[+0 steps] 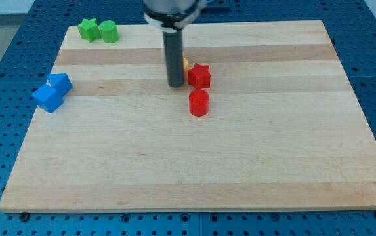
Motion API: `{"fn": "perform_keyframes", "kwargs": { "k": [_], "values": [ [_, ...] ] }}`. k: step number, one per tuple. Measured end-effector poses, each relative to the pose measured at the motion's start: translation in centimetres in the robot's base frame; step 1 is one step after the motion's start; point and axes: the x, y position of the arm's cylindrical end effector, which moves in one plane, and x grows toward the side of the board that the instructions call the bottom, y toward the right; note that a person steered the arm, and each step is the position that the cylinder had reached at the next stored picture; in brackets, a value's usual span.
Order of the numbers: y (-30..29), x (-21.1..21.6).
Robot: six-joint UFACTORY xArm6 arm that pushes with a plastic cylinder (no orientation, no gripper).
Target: Slide the yellow hexagon and yellow heart towards top center
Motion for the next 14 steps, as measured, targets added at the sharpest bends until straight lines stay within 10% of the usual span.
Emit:
{"fn": "perform_keyframes", "kwargs": {
  "k": [3,7,11,14],
  "values": [
    [-3.8,-8.9],
    [-1.5,0.5],
    [2.4,-8.4],
    [-6.3,-3.5]
  ]
}}
